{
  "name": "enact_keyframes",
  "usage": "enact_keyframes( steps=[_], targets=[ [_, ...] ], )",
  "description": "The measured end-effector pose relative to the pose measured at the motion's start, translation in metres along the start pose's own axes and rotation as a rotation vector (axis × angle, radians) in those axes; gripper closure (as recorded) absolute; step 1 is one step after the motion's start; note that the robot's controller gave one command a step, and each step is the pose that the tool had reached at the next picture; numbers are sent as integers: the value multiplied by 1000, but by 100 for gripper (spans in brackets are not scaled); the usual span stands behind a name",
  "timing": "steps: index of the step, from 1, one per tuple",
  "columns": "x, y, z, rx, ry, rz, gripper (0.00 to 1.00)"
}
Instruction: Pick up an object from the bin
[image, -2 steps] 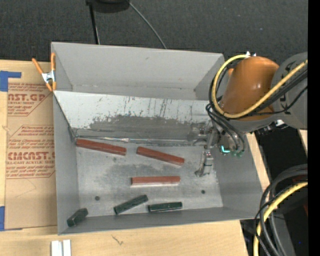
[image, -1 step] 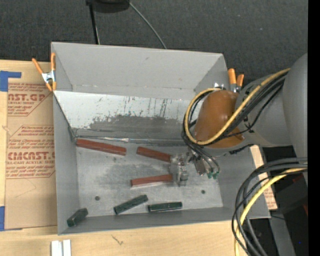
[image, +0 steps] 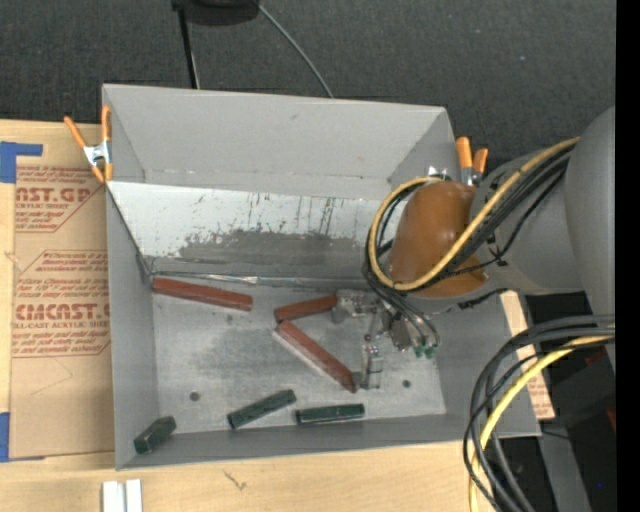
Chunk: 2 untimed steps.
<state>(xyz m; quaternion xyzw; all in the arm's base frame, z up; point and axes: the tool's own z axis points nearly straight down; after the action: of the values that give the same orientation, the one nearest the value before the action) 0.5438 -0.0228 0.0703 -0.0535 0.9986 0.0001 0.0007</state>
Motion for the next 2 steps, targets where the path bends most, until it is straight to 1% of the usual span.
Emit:
enact_keyframes(
  steps=[1, 2],
  targets=[
    [0, 0, 0, 0, 0, 0, 0],
    [-10, 59, -2, -2, 1, 223, 100]
  ],
)
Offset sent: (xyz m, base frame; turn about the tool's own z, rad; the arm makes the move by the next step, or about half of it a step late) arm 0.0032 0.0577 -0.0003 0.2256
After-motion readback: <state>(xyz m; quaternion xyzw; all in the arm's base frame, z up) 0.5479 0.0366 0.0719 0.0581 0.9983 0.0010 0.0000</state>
